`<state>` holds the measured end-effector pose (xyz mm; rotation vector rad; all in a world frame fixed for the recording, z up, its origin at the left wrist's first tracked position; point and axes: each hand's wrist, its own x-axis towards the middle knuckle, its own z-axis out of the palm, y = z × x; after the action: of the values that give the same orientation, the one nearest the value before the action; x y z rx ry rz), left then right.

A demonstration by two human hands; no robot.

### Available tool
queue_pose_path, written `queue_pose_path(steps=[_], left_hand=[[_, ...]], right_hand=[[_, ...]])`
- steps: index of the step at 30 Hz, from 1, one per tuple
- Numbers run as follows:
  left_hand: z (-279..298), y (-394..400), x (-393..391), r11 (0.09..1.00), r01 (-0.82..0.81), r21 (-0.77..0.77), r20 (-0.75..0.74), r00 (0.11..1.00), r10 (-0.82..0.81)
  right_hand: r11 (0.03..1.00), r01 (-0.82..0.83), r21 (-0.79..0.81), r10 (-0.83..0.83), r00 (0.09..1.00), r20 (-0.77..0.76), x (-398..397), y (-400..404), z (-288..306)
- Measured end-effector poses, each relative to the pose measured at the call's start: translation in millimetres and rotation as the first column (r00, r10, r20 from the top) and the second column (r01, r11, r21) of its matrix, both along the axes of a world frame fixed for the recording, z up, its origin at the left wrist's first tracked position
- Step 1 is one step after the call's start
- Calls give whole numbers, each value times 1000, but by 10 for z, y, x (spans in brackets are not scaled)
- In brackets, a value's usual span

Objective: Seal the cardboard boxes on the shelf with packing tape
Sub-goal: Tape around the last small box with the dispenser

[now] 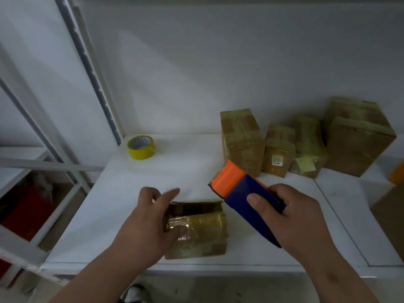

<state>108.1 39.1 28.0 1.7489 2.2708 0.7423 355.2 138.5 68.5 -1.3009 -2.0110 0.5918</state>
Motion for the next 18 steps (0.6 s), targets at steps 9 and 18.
queue_pose_path(steps=[9,18], left_hand=[[-333,-37,-12,997,-13,78,85,996,7],[39,-96,147,977,43,208,-170,985,-7]], right_hand=[[990,-42,-135,46,999,28,126,-266,-31],[990,-96,-107,99,995,23,112,-509,142]])
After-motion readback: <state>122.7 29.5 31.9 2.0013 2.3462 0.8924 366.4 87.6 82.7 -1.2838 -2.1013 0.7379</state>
